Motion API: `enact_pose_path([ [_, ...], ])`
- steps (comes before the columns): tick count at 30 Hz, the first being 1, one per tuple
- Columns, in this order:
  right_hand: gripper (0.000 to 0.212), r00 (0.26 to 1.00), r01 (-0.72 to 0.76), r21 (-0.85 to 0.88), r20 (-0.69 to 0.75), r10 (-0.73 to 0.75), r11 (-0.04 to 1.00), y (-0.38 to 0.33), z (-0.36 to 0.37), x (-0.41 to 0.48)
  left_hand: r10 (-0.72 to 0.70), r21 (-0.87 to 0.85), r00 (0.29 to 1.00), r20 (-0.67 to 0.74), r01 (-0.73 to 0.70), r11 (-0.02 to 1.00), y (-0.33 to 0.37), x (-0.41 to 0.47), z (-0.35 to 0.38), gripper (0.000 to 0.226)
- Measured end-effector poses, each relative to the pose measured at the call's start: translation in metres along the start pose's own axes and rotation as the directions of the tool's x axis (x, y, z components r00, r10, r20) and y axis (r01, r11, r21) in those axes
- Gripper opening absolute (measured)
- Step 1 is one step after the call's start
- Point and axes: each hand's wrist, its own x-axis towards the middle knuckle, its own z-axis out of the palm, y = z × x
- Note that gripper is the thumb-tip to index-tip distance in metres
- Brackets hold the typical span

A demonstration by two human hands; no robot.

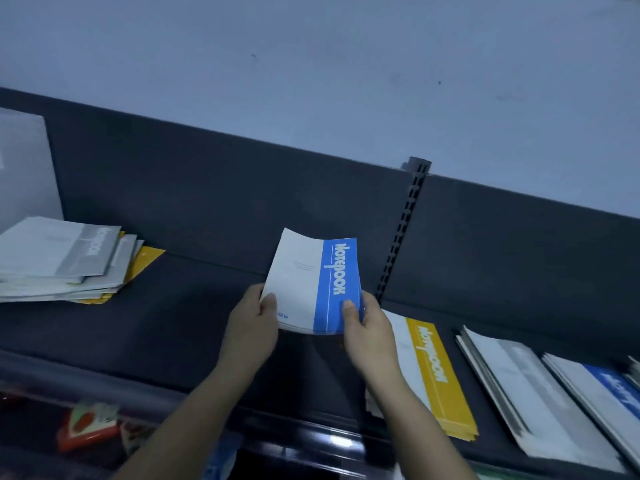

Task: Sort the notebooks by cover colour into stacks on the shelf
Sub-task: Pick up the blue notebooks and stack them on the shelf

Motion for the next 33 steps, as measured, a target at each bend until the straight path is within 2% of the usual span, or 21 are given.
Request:
enact_pose_path([
  [8, 0.012, 0.989, -0.06, -0.005, -0.136, 0.059, 0.998, 0.043, -0.072, -0.011, 0.042, 0.022, 0.988, 0.149, -0.046, 0.999, 0.017, -0.03, 0.074, 0.016],
  [17, 0.018, 0.943, -0.186, -0.024, -0.287, 0.172, 0.982, 0.084, -0.133, -0.029, 0.095, 0.063, 0.942, 0.322, -0.121, 0.991, 0.033, -0.061, 0.14, 0.018],
  [23, 0.022, 0.929, -0.194, -0.085, -0.335, 0.156, 0.977, 0.115, -0.191, -0.037, 0.128, 0.096, 0.911, 0.393, -0.18, 0.979, 0.039, -0.087, 0.197, 0.019],
  [28, 0.018, 0.926, -0.205, -0.122, -0.345, 0.153, 0.971, 0.153, -0.247, -0.035, 0.147, 0.142, 0.898, 0.414, -0.223, 0.964, 0.048, -0.114, 0.259, 0.02],
  [33, 0.024, 0.944, -0.215, -0.213, -0.294, 0.147, 0.953, 0.193, -0.32, -0.032, 0.09, 0.175, 0.902, 0.422, -0.179, 0.968, 0.063, -0.15, 0.326, 0.023],
])
